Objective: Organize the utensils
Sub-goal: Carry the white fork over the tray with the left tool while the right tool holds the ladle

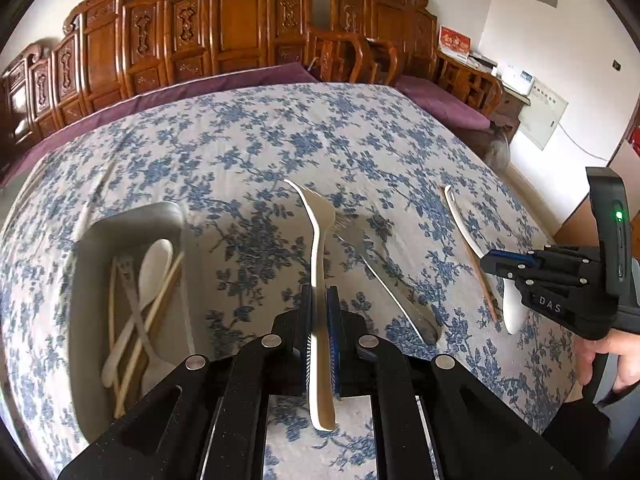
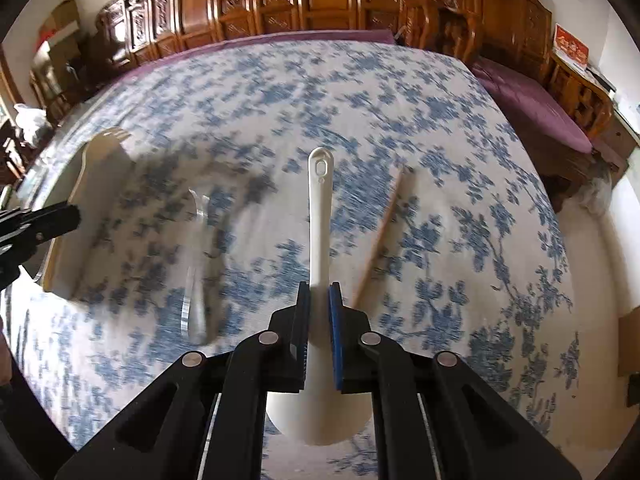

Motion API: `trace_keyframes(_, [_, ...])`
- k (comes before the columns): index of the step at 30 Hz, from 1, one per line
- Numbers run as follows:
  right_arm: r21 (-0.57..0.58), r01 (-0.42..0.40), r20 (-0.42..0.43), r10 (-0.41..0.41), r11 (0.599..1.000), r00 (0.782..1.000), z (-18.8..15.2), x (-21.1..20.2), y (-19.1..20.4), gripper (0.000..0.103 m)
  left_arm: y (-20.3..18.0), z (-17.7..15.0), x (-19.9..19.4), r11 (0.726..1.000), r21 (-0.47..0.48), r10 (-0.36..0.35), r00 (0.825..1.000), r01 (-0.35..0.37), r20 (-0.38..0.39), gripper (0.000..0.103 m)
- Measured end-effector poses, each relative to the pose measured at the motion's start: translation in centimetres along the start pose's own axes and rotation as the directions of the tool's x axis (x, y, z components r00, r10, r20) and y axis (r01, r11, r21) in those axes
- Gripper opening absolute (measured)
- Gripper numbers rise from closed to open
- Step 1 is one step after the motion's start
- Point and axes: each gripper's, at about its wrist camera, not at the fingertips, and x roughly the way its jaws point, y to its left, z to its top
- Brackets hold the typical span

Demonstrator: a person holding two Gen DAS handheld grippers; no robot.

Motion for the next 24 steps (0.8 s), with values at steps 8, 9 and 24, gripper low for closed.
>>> trace_keyframes(8, [-0.062, -0.054, 0.054, 0.057, 0.997, 0.997, 1.4, -1.4, 4.2, 0.011, 3.8, 0.2, -2.6, 0.999, -0.036, 0.023, 0.999, -0.022, 0.025, 0.006])
trace_keyframes(9, [-0.071, -0.063, 0.059, 0.067, 0.996, 0.996, 1.5, -1.6, 4.8, 0.011, 4.1, 0.2, -2.8, 0.999, -0.038, 0.025, 0.999, -0.024, 0.026, 0.006])
trace_keyframes(24, [-0.201, -0.114, 0.090, 0.134, 0.973, 0.987, 2.7, -3.2, 12.6, 0.011, 11.1, -1.8, -2.9, 0.992, -0.096, 0.086, 0.996, -0.087, -0.016, 0.006])
